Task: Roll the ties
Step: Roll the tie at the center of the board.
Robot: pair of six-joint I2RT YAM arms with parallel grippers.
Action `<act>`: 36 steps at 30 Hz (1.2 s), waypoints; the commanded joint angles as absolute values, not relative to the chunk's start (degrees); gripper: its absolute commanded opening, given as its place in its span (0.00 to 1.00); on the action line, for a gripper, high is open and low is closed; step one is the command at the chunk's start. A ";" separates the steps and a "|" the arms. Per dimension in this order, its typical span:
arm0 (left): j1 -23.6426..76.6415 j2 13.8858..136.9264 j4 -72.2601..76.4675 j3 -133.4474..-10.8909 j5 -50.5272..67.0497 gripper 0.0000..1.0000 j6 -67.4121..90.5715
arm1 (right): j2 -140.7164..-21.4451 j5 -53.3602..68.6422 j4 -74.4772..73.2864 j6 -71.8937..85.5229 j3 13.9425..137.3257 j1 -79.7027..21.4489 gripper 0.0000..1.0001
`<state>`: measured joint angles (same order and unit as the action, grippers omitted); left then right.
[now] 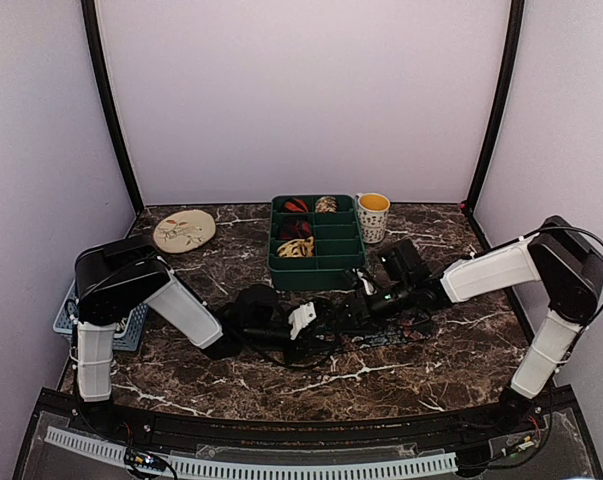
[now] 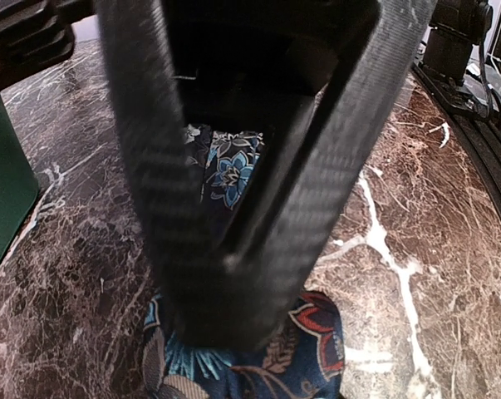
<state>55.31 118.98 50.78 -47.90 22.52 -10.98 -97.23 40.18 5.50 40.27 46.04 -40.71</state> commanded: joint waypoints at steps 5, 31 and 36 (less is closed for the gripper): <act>55.72 119.44 40.90 -47.50 19.60 0.25 -12.29 | -101.17 41.94 9.98 42.07 46.81 -42.87 0.30; 55.71 117.54 55.39 -44.53 20.62 0.81 -2.11 | -96.57 30.41 2.51 31.46 38.75 -39.11 0.00; 55.77 120.80 62.48 -45.44 21.97 0.84 4.39 | -96.41 29.23 2.38 29.84 37.29 -37.75 0.00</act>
